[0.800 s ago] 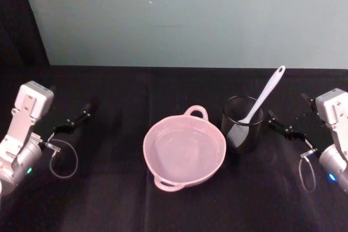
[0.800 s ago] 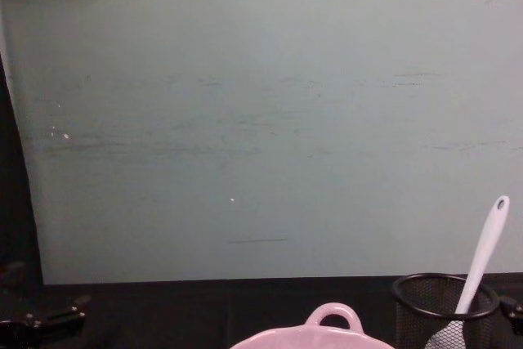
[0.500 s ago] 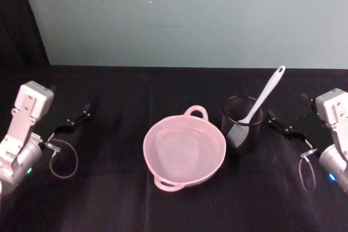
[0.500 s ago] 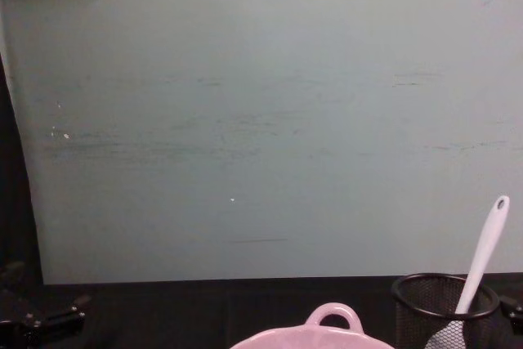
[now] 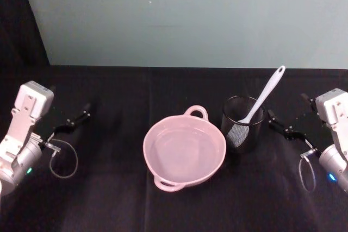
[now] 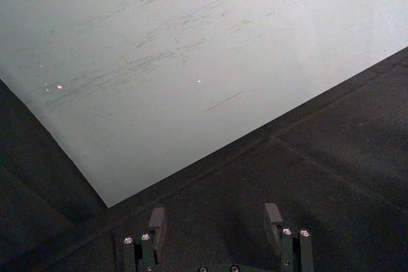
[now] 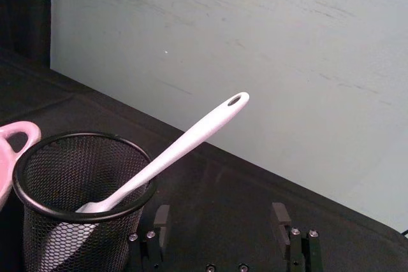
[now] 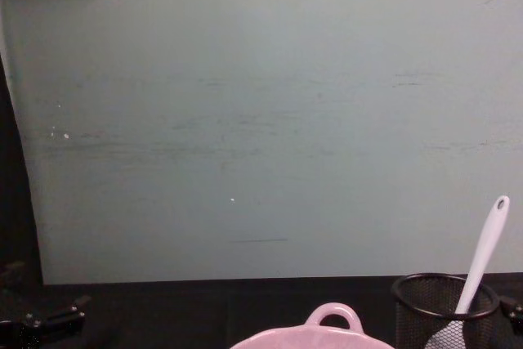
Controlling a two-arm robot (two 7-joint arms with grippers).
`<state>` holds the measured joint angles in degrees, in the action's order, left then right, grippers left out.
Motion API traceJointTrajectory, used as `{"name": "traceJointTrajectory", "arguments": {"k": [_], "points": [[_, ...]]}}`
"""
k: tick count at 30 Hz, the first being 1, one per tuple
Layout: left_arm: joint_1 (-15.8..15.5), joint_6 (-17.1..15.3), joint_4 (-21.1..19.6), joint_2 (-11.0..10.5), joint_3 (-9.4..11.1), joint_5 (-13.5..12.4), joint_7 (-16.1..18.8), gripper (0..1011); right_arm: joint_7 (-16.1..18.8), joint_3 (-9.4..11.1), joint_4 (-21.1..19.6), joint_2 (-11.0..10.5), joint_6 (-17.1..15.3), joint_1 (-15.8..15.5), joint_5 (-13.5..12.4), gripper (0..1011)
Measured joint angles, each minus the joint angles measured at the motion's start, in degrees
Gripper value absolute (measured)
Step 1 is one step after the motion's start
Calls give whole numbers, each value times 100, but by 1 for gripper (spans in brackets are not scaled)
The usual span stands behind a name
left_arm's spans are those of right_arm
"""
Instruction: Use the one hand to pick up the spoon and stir the clear water in the bowl.
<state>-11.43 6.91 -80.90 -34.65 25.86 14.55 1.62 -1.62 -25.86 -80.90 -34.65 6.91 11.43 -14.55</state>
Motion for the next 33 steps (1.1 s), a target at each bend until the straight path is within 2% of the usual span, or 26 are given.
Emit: {"name": "traceJointTrajectory", "arguments": {"k": [24, 28, 33], "points": [[0, 0, 0, 0, 0, 0, 0, 1005, 2, 22, -17, 0, 1, -18, 11, 1002], [0, 0, 0, 0, 0, 0, 0, 1005, -105, 114, -257, -72, 11, -195, 200, 1002], [0, 0, 0, 0, 0, 0, 0, 1005, -182, 272, -630, -167, -42, -484, 222, 1002]]}}
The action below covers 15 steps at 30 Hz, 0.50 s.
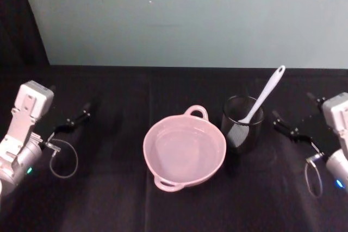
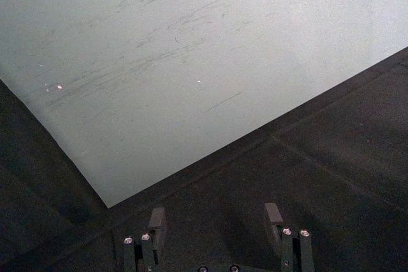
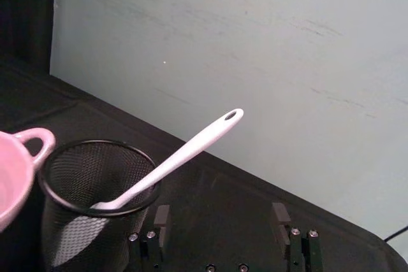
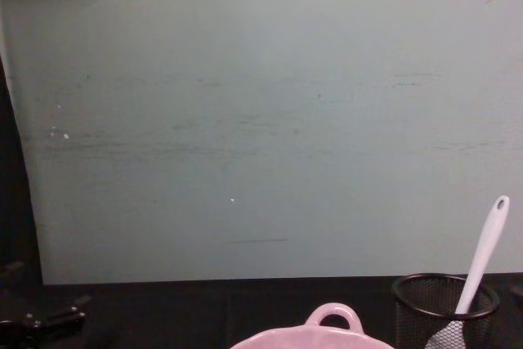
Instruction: Use the one hand to pick up the spoon and stir the clear water in the bowl.
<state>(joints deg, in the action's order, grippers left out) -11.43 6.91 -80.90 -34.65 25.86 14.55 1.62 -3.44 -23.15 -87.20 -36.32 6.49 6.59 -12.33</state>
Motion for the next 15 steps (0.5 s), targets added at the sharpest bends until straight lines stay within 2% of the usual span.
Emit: {"name": "traceJointTrajectory", "arguments": {"k": [4, 8, 9, 15], "points": [[0, 0, 0, 0, 0, 0, 0, 1005, -26, 164, -285, -46, -29, -255, -103, 1002], [0, 0, 0, 0, 0, 0, 0, 1005, 68, 351, -492, -8, 44, -461, -416, 1002], [0, 0, 0, 0, 0, 0, 0, 1005, 205, 441, -512, 52, 127, -517, -656, 1002], [0, 0, 0, 0, 0, 0, 0, 1005, 845, 681, -362, 383, 318, -561, -1625, 1002]]}}
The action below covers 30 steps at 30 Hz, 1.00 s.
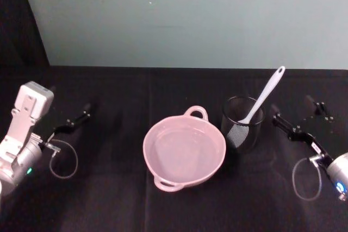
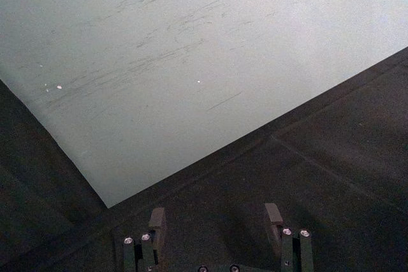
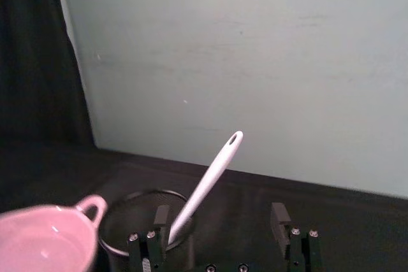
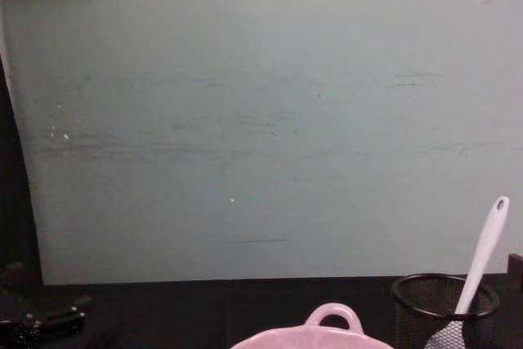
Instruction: Use the one hand to pick up the spoon and stir the clear water in the bowl.
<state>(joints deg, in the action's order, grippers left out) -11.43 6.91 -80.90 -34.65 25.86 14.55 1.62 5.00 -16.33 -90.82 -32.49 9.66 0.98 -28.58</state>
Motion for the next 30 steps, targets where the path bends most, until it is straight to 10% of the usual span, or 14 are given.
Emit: {"name": "traceJointTrajectory", "arguments": {"k": [10, 18, 30], "points": [[0, 0, 0, 0, 0, 0, 0, 1005, 1080, 357, 590, 493, -424, 326, -1558, 1002], [0, 0, 0, 0, 0, 0, 0, 1005, 2122, 550, 1354, 610, -1607, 1046, -2876, 1002], [0, 0, 0, 0, 0, 0, 0, 1005, 2814, 417, 1945, 604, -2091, 1501, -3551, 1002]]}}
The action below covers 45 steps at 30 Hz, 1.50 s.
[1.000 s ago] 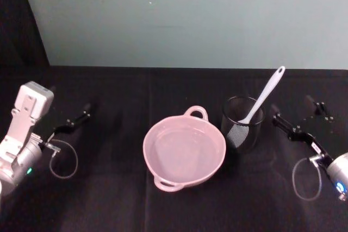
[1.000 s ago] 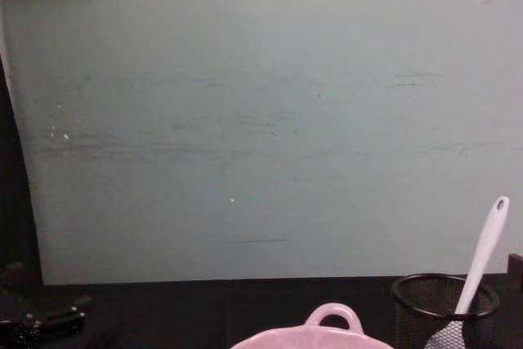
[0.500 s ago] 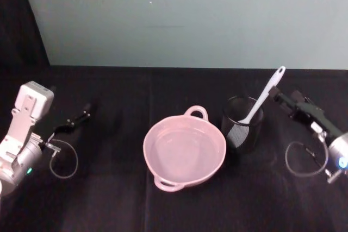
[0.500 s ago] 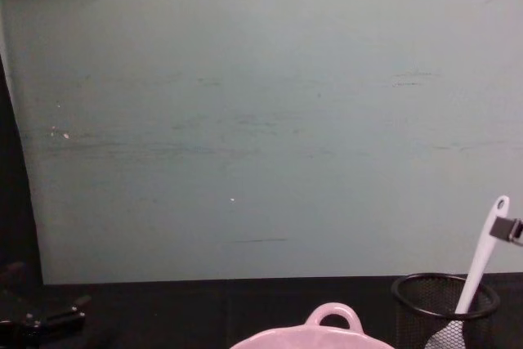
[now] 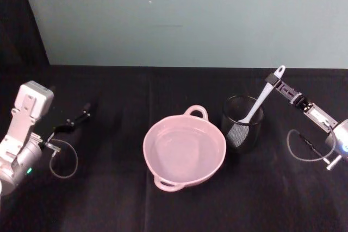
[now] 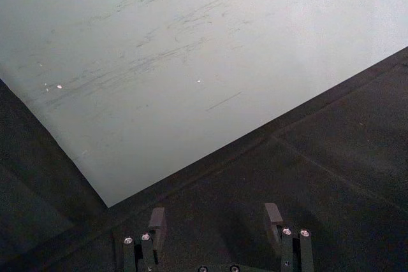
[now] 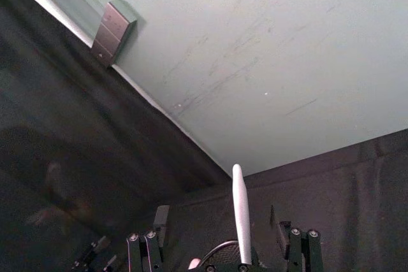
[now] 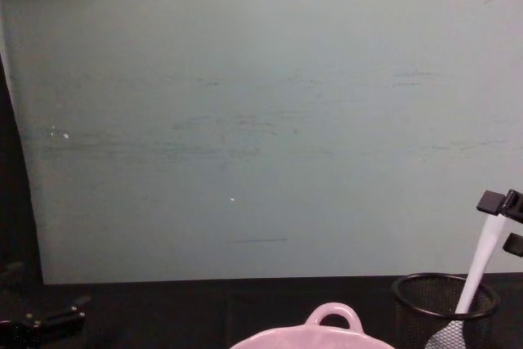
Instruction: Use the one hand to pick up the spoon and stir the clear water in the bowl.
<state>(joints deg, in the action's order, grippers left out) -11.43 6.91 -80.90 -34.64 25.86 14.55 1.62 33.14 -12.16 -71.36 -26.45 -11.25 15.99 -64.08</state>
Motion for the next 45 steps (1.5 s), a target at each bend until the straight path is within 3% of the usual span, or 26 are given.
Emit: {"name": "traceJointTrajectory", "arguments": {"k": [5, 14, 29, 35, 40, 42, 45], "points": [[0, 0, 0, 0, 0, 0, 0, 1005, 60, -100, 85, -16, -29, 83, -82, 985], [0, 0, 0, 0, 0, 0, 0, 1005, 51, -281, 156, -75, 20, 203, -83, 760], [0, 0, 0, 0, 0, 0, 0, 1005, 58, -585, 198, -266, 174, 348, -27, 255], [0, 0, 0, 0, 0, 0, 0, 1005, -118, -702, -136, -473, 442, 296, 251, 124], [0, 0, 0, 0, 0, 0, 0, 1005, -472, -781, -681, -713, 743, 168, 785, 122], [0, 0, 0, 0, 0, 0, 0, 1005, -680, -812, -1038, -849, 840, 104, 1150, 122], [0, 0, 0, 0, 0, 0, 0, 1005, -789, -827, -1289, -941, 856, 74, 1367, 122]]}}
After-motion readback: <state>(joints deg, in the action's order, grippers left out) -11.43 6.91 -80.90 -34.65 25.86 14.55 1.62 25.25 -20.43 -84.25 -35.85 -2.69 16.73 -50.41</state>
